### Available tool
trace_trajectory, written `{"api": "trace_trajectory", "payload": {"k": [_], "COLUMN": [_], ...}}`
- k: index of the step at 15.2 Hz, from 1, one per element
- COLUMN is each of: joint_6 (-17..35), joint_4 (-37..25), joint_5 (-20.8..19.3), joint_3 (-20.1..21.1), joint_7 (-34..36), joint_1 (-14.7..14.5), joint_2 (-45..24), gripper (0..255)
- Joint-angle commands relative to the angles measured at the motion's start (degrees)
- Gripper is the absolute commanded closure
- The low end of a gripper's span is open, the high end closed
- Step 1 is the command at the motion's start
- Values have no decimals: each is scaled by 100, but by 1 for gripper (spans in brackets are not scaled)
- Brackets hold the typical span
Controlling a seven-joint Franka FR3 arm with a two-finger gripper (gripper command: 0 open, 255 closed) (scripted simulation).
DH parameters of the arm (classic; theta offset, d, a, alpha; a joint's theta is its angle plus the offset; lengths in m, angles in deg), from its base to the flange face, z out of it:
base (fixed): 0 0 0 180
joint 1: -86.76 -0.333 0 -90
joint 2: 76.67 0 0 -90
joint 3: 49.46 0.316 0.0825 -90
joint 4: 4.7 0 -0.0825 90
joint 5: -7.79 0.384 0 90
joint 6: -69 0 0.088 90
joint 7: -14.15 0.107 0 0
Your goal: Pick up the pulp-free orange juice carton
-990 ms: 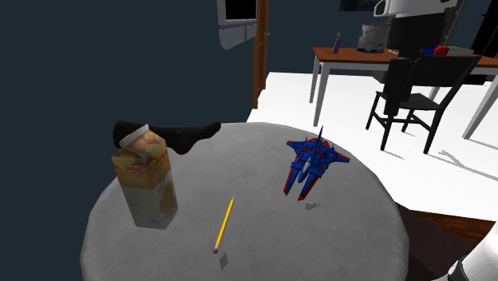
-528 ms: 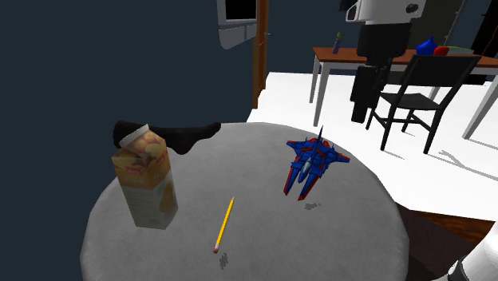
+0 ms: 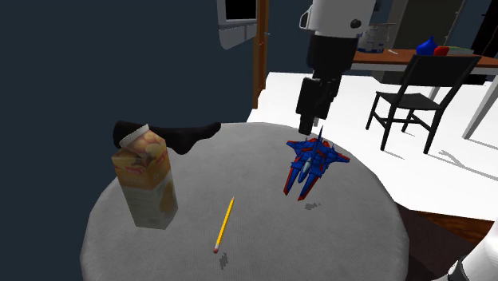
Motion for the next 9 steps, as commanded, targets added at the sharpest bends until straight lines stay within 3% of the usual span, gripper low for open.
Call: {"api": "trace_trajectory", "payload": {"k": [1, 9], "joint_6": [245, 1234], "joint_4": [-140, -868], "joint_5": [63, 83], "joint_3": [131, 775], "joint_7": [47, 387], "joint_1": [-61, -252], "joint_2": [-214, -1274], "gripper": [0, 0]}}
